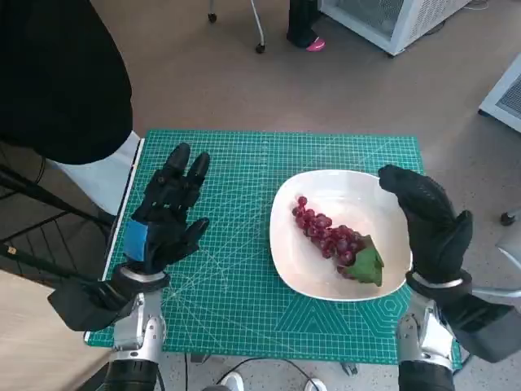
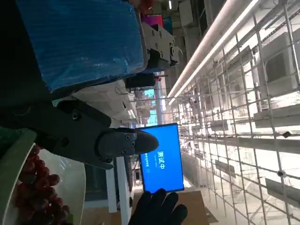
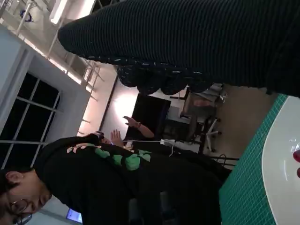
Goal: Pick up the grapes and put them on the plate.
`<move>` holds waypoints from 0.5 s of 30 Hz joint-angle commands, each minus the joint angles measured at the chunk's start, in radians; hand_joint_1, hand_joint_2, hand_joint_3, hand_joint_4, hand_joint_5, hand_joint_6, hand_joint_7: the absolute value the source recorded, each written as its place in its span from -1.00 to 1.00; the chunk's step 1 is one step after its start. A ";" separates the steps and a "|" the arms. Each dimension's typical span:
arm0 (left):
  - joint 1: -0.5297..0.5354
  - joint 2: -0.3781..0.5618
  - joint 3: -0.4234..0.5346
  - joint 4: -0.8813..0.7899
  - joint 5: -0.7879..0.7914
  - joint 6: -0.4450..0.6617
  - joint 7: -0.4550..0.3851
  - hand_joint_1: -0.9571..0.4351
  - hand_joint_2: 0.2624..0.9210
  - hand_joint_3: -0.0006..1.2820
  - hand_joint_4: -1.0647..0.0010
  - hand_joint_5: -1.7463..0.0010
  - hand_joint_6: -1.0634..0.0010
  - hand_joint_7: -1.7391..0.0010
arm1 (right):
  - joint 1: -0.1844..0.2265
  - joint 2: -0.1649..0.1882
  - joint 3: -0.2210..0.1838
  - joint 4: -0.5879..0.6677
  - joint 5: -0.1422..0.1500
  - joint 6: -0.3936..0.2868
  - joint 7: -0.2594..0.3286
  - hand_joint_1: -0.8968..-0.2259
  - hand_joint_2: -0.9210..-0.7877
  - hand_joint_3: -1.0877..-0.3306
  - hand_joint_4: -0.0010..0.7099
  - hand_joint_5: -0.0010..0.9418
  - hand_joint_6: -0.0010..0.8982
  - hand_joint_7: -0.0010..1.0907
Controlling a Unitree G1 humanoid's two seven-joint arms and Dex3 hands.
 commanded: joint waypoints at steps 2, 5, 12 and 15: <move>0.014 0.009 -0.011 -0.031 0.011 0.011 0.007 0.24 1.00 -0.48 0.50 0.98 0.43 0.92 | 0.008 0.003 -0.001 0.018 0.010 0.001 0.003 0.36 -1.00 0.43 0.78 -1.00 0.30 -0.99; 0.017 0.013 -0.014 -0.034 0.012 0.012 0.007 0.25 1.00 -0.47 0.50 0.98 0.43 0.92 | 0.009 0.004 -0.001 0.018 0.007 0.002 0.000 0.36 -1.00 0.43 0.78 -1.00 0.30 -0.99; 0.018 0.019 -0.018 -0.035 0.019 0.008 0.010 0.28 1.00 -0.45 0.49 0.98 0.42 0.92 | 0.010 0.005 -0.001 0.014 0.003 0.005 -0.008 0.36 -1.00 0.43 0.78 -1.00 0.30 -0.99; 0.018 0.021 -0.019 -0.036 0.019 0.011 0.010 0.29 1.00 -0.44 0.49 0.99 0.42 0.92 | 0.010 0.005 -0.001 0.012 0.000 0.006 -0.011 0.35 -1.00 0.43 0.78 -1.00 0.30 -0.99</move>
